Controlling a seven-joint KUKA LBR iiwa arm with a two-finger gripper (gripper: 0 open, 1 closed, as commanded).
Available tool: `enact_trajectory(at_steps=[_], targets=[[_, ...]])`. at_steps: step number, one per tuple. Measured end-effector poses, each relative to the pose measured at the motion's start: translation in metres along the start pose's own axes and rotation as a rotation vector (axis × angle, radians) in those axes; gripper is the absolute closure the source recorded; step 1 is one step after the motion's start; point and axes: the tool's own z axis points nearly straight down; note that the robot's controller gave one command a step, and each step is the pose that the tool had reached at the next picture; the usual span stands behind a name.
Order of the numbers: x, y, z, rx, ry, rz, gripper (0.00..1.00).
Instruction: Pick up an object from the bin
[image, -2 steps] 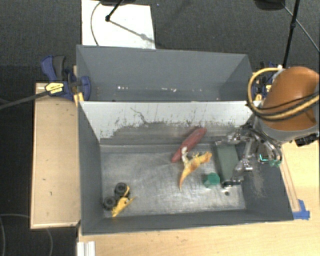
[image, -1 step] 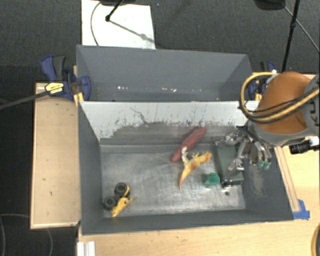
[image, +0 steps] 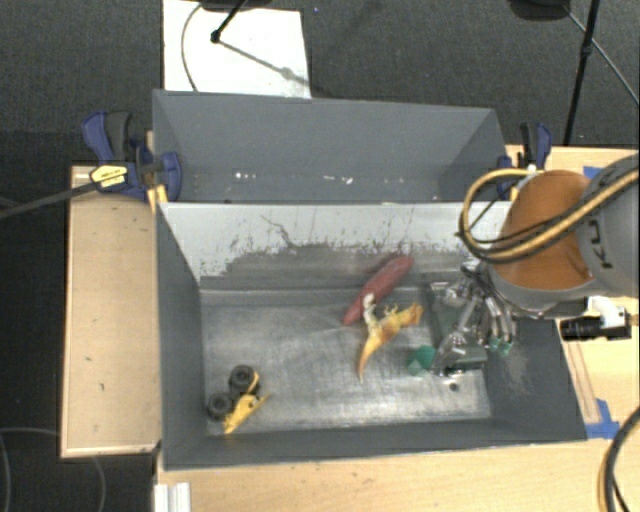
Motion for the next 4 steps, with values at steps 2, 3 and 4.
enact_trajectory(at_steps=[2, 3, 4], targets=[[-0.029, 0.015, 0.036, 0.001, 0.002, 0.059, 1.00], [-0.020, 0.009, -0.062, 0.001, 0.000, -0.009, 1.00], [-0.020, 0.009, -0.062, 0.001, 0.000, -0.009, 1.00]])
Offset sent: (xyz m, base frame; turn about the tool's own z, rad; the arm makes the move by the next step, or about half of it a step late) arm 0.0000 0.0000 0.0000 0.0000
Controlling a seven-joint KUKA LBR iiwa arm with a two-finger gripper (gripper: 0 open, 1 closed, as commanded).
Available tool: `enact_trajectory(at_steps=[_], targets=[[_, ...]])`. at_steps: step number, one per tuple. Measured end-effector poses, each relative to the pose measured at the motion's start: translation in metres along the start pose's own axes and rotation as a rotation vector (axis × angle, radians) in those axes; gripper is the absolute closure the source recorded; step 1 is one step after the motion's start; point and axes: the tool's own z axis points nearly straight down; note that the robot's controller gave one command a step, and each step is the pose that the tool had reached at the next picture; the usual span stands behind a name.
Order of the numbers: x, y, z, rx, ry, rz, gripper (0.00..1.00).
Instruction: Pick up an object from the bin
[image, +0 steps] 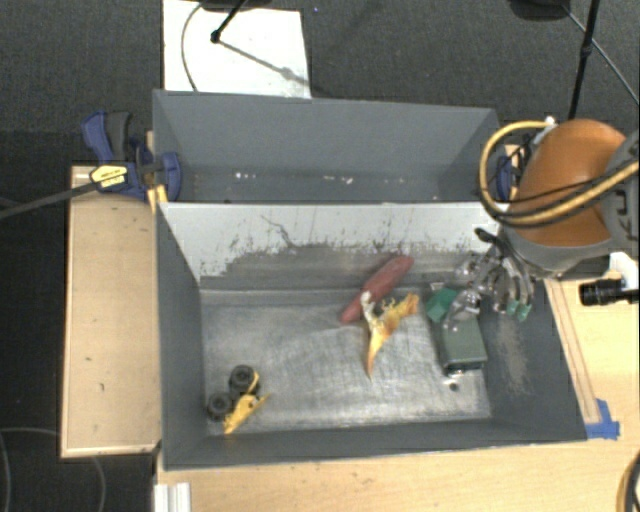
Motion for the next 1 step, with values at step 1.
enact_trajectory(at_steps=[1], targets=[[-0.0040, -0.0032, -0.0269, -0.001, 0.002, 0.002, 1.00]])
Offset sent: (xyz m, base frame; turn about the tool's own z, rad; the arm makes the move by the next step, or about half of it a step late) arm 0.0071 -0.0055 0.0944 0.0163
